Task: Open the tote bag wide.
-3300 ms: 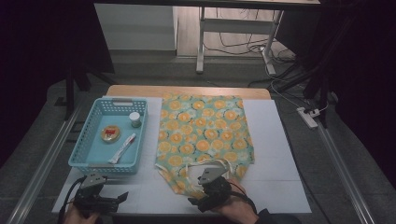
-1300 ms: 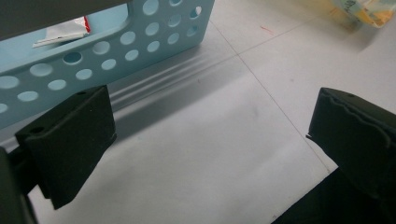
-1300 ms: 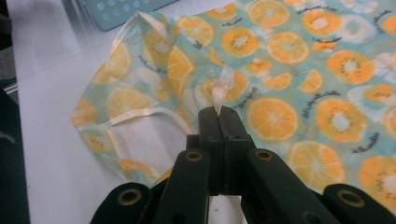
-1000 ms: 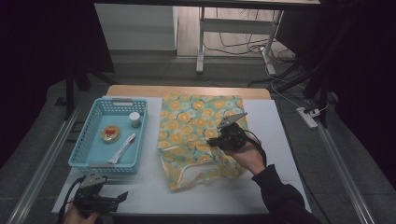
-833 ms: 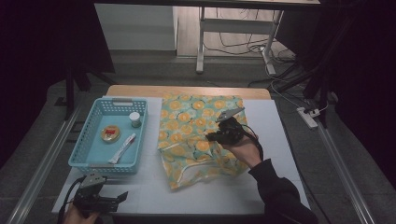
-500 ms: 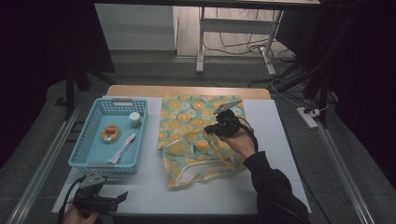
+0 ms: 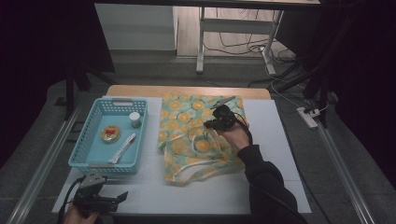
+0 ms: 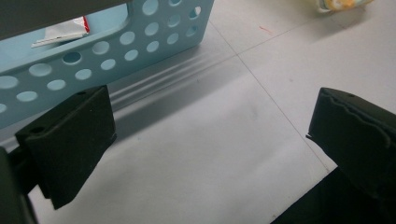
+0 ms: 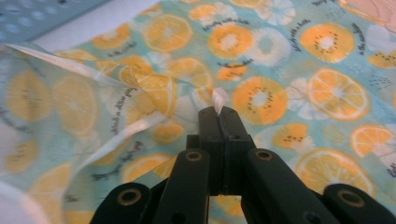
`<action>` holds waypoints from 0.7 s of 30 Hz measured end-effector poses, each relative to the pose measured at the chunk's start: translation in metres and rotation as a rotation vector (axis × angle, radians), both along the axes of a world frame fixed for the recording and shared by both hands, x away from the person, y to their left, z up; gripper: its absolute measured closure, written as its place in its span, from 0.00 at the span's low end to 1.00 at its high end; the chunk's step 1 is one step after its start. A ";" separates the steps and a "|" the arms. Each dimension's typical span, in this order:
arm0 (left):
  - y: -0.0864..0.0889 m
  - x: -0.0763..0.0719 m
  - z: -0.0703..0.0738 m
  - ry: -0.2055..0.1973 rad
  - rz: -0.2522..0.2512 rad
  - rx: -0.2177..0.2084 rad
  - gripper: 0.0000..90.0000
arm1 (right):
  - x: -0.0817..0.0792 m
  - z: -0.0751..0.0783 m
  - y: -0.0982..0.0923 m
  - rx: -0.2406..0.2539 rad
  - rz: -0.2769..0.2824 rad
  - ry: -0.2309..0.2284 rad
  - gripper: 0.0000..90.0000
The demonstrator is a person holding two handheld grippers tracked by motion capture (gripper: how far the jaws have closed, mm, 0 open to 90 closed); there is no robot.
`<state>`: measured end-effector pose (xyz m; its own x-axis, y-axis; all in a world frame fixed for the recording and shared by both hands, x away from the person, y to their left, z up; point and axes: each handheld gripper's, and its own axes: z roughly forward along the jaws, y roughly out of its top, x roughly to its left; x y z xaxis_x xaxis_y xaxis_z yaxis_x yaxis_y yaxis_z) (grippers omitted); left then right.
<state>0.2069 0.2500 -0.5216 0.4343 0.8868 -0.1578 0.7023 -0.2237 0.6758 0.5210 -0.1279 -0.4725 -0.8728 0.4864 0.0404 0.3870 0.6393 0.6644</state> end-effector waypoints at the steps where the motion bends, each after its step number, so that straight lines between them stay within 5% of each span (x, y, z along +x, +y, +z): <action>1: 0.000 0.000 0.000 0.000 0.000 0.000 0.01 | 0.002 -0.003 0.000 -0.010 -0.007 -0.004 0.99; 11: 0.000 0.000 0.000 0.001 -0.001 0.000 0.01 | 0.013 -0.045 0.003 -0.066 -0.043 0.022 0.99; 15: 0.000 0.000 0.000 0.001 -0.001 0.001 0.01 | 0.012 -0.044 0.000 -0.054 -0.048 0.024 0.94; 21: 0.000 0.000 0.000 0.002 -0.001 0.003 0.01 | 0.003 -0.021 -0.008 0.018 -0.072 0.014 0.66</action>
<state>0.2071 0.2497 -0.5216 0.4345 0.8870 -0.1563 0.7036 -0.2259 0.6738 0.5242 -0.1357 -0.4932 -0.8350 0.5468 0.0617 0.4408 0.5976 0.6697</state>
